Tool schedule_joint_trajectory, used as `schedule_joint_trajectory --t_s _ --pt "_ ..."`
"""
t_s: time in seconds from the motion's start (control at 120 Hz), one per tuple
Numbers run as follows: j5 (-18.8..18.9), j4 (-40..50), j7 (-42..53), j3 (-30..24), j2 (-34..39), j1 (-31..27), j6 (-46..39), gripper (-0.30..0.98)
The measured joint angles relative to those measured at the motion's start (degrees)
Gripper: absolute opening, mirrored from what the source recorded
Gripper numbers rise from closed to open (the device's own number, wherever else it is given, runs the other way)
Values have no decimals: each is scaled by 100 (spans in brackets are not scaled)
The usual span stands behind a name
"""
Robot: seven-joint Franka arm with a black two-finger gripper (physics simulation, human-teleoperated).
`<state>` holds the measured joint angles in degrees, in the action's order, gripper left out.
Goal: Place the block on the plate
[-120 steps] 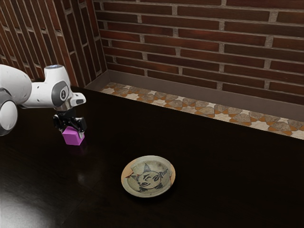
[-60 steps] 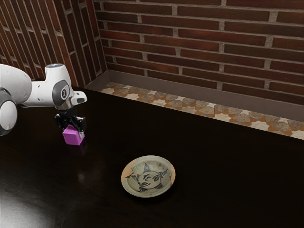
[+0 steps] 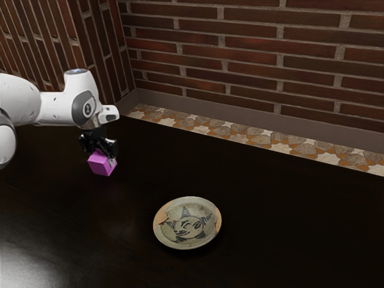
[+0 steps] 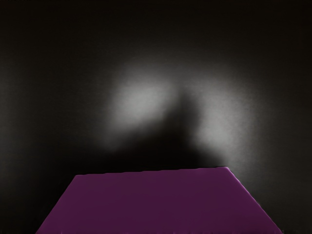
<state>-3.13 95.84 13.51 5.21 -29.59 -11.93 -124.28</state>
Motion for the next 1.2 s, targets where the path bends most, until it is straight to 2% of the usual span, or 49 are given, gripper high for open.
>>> schedule_joint_trajectory --t_s 0.175,0.308,0.458,0.817,1.033,1.2 --pt "227 216 -128 -491 221 84 15 40" --pt "409 340 -300 -656 375 452 20 40" --pt "743 683 -602 -1096 580 636 31 39" --pt "1519 1353 -1562 -2291 1045 658 148 39" --pt "1767 1692 -2182 -2883 1224 594 173 40" --pt "1878 1790 -2614 -3107 1203 622 168 40"
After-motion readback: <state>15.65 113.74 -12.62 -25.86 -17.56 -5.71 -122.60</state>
